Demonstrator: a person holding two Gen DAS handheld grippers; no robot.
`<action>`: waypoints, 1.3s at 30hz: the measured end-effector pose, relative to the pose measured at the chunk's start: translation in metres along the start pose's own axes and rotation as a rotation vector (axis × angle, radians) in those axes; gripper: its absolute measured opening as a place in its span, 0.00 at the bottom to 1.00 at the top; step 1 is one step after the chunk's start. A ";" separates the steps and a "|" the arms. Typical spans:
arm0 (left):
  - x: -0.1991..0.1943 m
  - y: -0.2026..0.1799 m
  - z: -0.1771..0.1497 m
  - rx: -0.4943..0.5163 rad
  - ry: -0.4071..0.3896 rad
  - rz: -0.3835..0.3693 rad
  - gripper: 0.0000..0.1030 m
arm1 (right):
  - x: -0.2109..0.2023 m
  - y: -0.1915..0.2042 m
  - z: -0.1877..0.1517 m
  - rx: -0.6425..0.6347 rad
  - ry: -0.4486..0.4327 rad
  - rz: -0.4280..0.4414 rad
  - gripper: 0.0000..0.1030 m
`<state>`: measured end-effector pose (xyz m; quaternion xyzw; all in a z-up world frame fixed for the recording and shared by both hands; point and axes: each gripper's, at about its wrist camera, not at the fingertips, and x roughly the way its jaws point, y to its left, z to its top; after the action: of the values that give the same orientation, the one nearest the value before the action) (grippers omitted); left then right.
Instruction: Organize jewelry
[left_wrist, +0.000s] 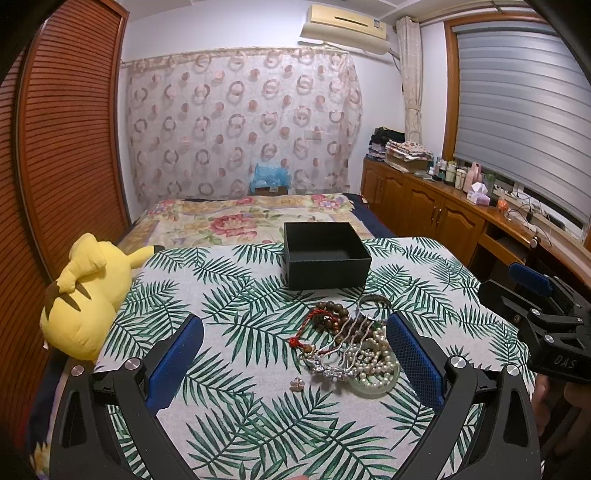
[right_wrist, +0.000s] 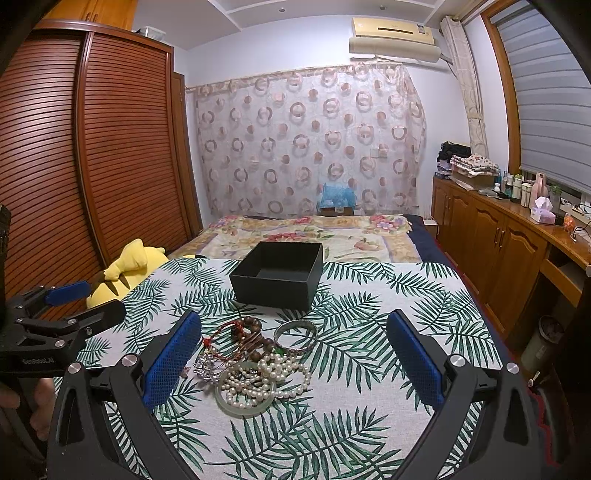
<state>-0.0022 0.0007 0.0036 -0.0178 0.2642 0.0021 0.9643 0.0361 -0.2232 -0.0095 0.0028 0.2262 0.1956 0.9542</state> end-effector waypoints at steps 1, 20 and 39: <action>0.000 0.000 0.000 0.000 0.000 0.000 0.93 | 0.000 0.000 0.000 0.000 -0.001 0.000 0.98; 0.001 -0.001 -0.001 -0.002 0.008 0.000 0.93 | 0.002 -0.001 -0.002 0.002 0.005 0.003 0.98; 0.058 0.009 -0.039 0.020 0.194 -0.058 0.93 | 0.030 -0.008 -0.032 -0.026 0.094 0.055 0.98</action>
<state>0.0282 0.0083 -0.0599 -0.0161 0.3558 -0.0301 0.9339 0.0493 -0.2218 -0.0517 -0.0125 0.2683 0.2246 0.9367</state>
